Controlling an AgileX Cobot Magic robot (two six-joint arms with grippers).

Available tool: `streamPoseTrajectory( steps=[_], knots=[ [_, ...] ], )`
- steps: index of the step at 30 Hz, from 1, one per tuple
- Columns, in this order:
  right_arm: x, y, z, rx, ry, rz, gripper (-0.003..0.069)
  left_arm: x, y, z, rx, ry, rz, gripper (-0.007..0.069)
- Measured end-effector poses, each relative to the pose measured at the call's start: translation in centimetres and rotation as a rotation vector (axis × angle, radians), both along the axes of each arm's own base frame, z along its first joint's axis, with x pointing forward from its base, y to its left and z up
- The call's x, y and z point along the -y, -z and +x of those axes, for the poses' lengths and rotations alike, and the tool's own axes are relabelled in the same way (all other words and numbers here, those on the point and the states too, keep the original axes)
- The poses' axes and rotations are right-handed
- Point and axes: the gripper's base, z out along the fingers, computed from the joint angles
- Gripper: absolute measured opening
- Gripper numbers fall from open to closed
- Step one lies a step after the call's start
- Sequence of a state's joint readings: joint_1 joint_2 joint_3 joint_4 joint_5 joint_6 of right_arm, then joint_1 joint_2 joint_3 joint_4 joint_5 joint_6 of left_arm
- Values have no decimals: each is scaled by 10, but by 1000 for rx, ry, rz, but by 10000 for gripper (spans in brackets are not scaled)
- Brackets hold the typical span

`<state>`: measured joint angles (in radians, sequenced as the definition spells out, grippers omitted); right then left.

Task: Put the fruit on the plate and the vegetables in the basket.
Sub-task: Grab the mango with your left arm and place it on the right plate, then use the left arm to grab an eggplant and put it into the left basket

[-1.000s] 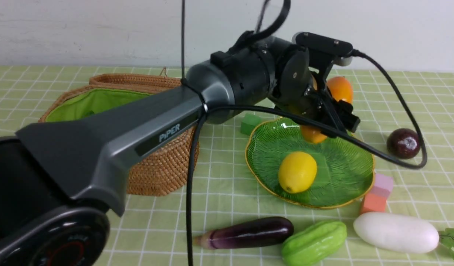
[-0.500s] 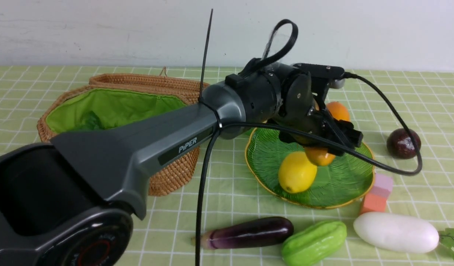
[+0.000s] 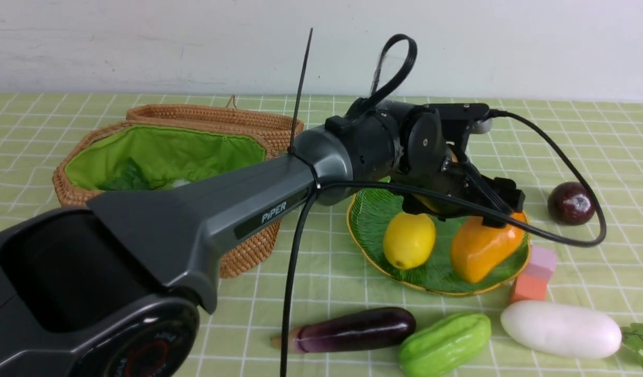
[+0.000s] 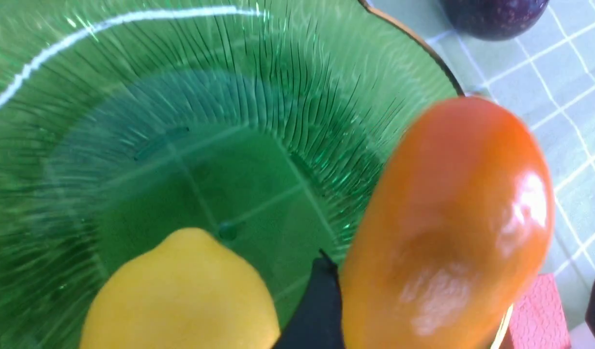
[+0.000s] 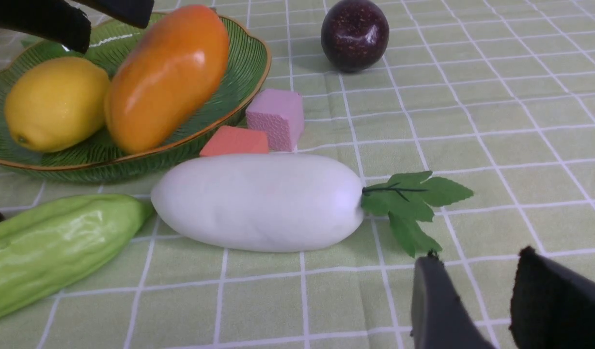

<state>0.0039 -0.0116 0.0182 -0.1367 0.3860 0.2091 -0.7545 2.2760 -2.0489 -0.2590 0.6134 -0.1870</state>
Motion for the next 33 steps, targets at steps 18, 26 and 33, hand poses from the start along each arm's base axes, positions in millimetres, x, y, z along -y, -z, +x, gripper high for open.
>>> streamPoseTrajectory(
  steps=[18,26,33],
  knots=[
    [0,0,0,0,0,0,242,-65,-84,-48,81,327,541,486],
    [0,0,0,0,0,0,242,-83,-74,-71,15,452,612,475],
    [0,0,0,0,0,0,242,-87,-16,-70,66,553,696,475]
  ],
)
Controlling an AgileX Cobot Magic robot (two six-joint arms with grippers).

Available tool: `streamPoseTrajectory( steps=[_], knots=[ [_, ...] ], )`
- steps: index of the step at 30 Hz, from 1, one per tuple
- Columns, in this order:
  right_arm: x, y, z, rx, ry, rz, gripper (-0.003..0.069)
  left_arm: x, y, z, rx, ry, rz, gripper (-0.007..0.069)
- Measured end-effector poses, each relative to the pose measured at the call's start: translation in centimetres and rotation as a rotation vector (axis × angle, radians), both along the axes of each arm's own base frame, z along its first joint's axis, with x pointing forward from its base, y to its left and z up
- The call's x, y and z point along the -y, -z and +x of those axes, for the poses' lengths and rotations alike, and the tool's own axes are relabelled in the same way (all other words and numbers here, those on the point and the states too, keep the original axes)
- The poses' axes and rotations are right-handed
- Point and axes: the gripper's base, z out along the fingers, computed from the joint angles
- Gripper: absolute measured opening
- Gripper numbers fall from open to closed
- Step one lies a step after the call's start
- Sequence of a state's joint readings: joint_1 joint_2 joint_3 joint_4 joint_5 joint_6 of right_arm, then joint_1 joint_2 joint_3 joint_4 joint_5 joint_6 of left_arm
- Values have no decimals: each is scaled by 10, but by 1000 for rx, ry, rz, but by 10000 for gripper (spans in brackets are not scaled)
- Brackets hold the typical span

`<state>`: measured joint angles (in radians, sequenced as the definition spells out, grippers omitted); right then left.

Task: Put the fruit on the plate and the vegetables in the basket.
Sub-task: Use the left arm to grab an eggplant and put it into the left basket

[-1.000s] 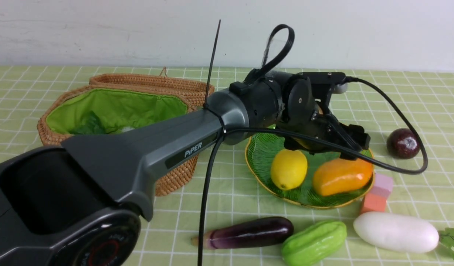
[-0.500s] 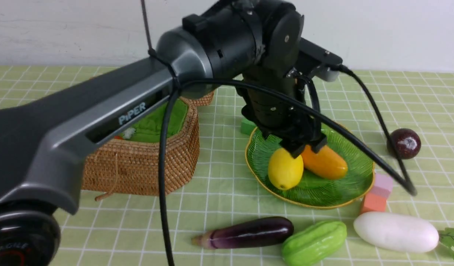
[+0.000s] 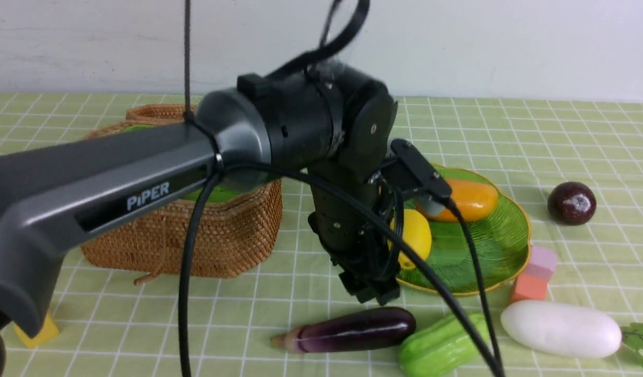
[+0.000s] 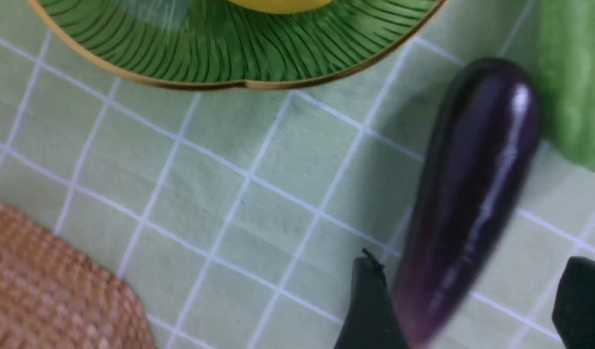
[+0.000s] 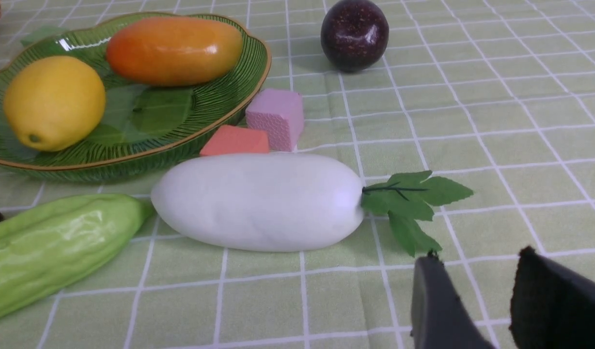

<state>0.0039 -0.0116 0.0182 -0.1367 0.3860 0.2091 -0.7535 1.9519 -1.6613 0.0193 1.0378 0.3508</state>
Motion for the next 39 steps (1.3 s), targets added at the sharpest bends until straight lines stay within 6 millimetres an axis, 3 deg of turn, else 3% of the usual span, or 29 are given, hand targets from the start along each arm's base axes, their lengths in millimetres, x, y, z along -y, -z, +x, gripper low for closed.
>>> streamPoseTrajectory(
  steps=[7,17,23,28,39],
  knots=[
    [0,0,0,0,0,0,242,1,43,0,-12,130,64,475],
    [0,0,0,0,0,0,242,10,70,2,-79,134,36,475],
    [0,0,0,0,0,0,242,12,75,0,-122,124,17,445],
    [0,0,0,0,0,0,242,10,75,-3,-151,126,39,365],
    [0,0,0,0,0,0,242,1,68,-5,-163,90,117,365]
  ],
)
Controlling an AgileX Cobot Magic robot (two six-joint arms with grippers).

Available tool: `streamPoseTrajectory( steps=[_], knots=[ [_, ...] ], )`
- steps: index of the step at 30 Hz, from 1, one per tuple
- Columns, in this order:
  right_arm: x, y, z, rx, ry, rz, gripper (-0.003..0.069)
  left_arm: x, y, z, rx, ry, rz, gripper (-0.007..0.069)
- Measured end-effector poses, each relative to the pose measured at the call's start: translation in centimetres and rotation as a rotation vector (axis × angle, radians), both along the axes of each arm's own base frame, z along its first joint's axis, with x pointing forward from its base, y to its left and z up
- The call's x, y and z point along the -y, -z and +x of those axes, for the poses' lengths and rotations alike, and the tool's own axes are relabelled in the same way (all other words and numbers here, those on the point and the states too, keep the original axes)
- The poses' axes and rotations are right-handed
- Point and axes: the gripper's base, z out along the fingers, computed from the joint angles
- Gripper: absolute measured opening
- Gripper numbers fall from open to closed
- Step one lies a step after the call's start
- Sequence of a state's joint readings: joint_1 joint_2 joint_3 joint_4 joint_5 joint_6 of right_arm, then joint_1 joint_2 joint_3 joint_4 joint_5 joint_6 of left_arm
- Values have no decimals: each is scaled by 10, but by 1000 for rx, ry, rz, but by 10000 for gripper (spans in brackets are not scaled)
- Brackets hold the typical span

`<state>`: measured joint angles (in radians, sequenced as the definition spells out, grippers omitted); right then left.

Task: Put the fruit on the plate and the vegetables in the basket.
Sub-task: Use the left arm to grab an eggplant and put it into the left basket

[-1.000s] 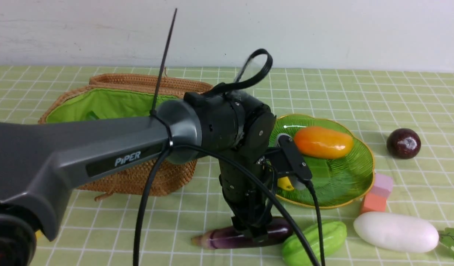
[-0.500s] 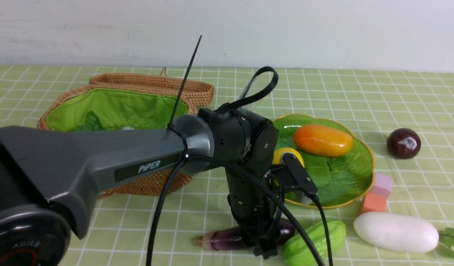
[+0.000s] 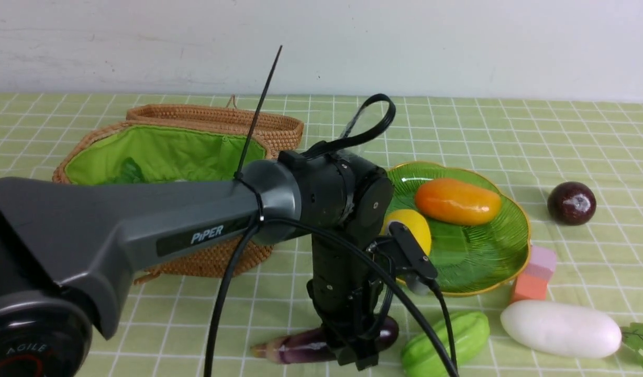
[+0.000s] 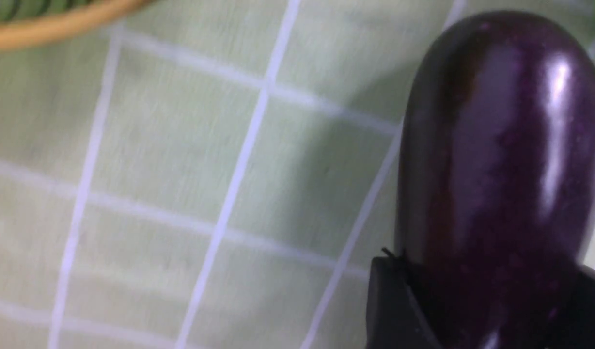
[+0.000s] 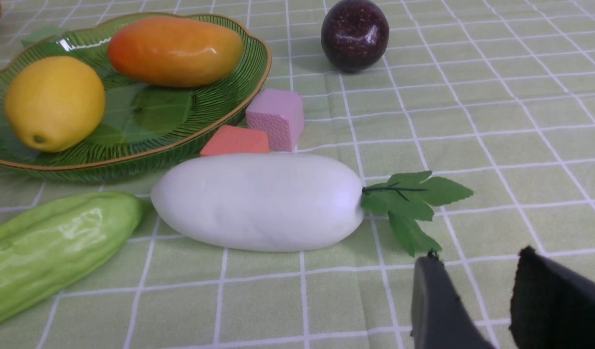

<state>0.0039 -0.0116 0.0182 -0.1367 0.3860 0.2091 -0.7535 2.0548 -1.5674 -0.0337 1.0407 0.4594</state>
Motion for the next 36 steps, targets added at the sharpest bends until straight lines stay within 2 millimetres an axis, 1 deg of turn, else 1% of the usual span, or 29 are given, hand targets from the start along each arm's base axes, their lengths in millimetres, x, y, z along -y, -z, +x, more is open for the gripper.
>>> streamPoseTrajectory(
  steps=[3,6,10,11,12,13,14,15,16,19,22,24,27,31,32,33,35,36],
  knots=[
    [0,0,0,0,0,0,242,-4,-17,-2,24,-18,-9,365],
    [0,0,0,0,0,0,242,-13,-43,-5,49,-68,-46,365],
    [0,0,0,0,0,0,242,-45,-89,3,113,-209,-144,365],
    [0,0,0,0,0,0,242,-50,-94,5,122,-231,-157,365],
    [0,0,0,0,0,0,242,-74,-116,11,151,-335,-222,365],
    [0,0,0,0,0,0,242,-90,-128,15,169,-410,-266,365],
    [0,0,0,0,0,0,242,-97,-133,17,177,-440,-280,365],
    [0,0,0,0,0,0,242,-117,-147,22,191,-537,-348,365],
    [0,0,0,0,0,0,242,-134,-157,26,202,-617,-402,365],
    [0,0,0,0,0,0,242,-181,-177,38,236,-831,-545,365],
    [0,0,0,0,0,0,242,-218,-183,51,271,-986,-647,365],
    [0,0,0,0,0,0,242,-240,-181,62,291,-1076,-695,365],
    [0,0,0,0,0,0,242,-259,-173,77,316,-1161,-755,365],
    [0,0,0,0,0,0,242,-263,-153,96,300,-1214,-783,365],
    [0,0,0,0,0,0,242,-262,-144,102,282,-1226,-780,365],
    [0,0,0,0,0,0,242,-262,-142,103,277,-1229,-779,365],
    [0,0,0,0,0,0,242,-260,-121,115,242,-1255,-771,365],
    [0,0,0,0,0,0,242,-260,-116,118,236,-1266,-775,365]
  ],
)
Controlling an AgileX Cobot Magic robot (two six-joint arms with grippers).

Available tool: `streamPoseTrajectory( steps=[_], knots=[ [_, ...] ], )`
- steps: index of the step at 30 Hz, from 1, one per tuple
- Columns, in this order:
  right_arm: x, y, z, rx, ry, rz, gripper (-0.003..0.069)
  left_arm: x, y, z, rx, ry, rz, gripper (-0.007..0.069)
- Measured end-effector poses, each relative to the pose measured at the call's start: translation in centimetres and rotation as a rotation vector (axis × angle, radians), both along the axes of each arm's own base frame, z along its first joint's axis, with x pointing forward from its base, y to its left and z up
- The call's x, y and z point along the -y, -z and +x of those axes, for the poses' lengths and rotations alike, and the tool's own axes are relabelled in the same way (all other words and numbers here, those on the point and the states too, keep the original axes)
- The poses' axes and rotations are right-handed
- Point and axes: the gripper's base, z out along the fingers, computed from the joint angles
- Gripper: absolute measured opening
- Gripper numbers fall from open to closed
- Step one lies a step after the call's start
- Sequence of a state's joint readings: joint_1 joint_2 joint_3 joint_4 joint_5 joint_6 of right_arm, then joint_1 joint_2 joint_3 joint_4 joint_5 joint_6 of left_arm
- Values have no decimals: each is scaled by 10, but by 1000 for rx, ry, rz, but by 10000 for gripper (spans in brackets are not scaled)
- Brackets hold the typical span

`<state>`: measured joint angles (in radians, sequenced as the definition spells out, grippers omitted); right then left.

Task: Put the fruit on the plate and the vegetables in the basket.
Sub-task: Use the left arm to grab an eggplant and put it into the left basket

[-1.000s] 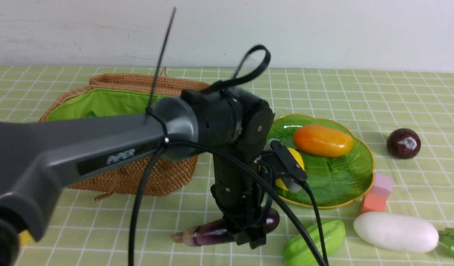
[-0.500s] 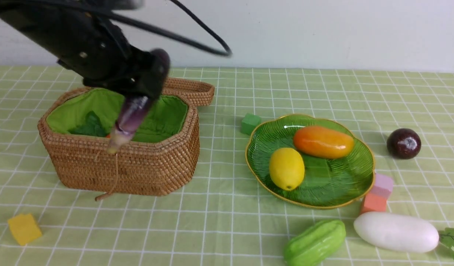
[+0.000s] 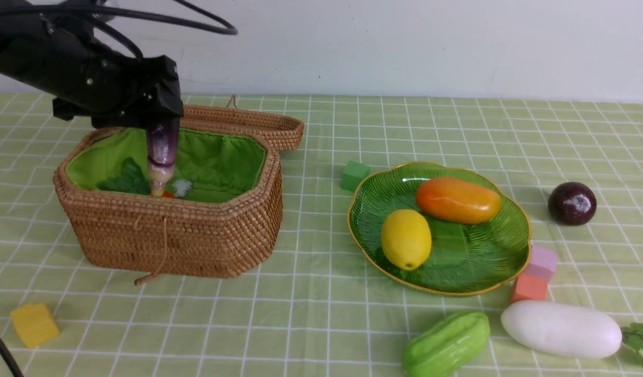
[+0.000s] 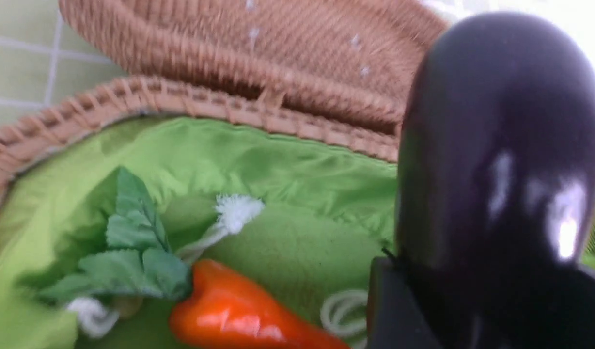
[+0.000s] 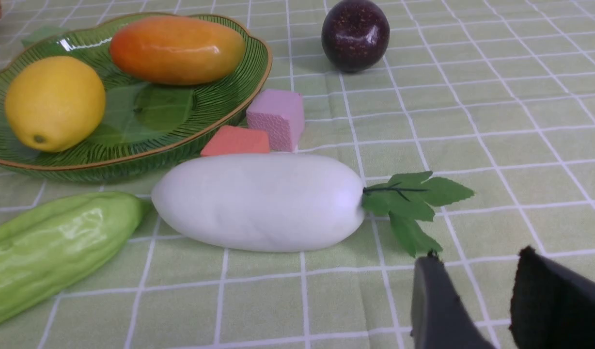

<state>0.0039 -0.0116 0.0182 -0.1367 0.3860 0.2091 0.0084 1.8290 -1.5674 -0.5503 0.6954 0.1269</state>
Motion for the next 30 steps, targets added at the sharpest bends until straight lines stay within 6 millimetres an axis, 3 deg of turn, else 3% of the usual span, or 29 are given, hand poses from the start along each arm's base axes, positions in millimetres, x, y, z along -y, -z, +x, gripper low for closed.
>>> streamPoseTrajectory(
  steps=[6,16,20,24,27,30],
  knots=[
    [0,0,0,0,0,0,242,3,26,14,-42,-28,-59,364],
    [0,0,0,0,0,0,242,4,27,14,-48,-26,-74,365],
    [0,0,0,0,0,0,242,4,25,13,-50,-20,-75,407],
    [0,0,0,0,0,0,242,5,13,8,-27,-15,-76,482],
    [0,0,0,0,0,0,242,5,-18,-5,56,-9,-68,570],
    [0,0,0,0,0,0,242,4,-46,-20,130,17,-35,602]
  ],
)
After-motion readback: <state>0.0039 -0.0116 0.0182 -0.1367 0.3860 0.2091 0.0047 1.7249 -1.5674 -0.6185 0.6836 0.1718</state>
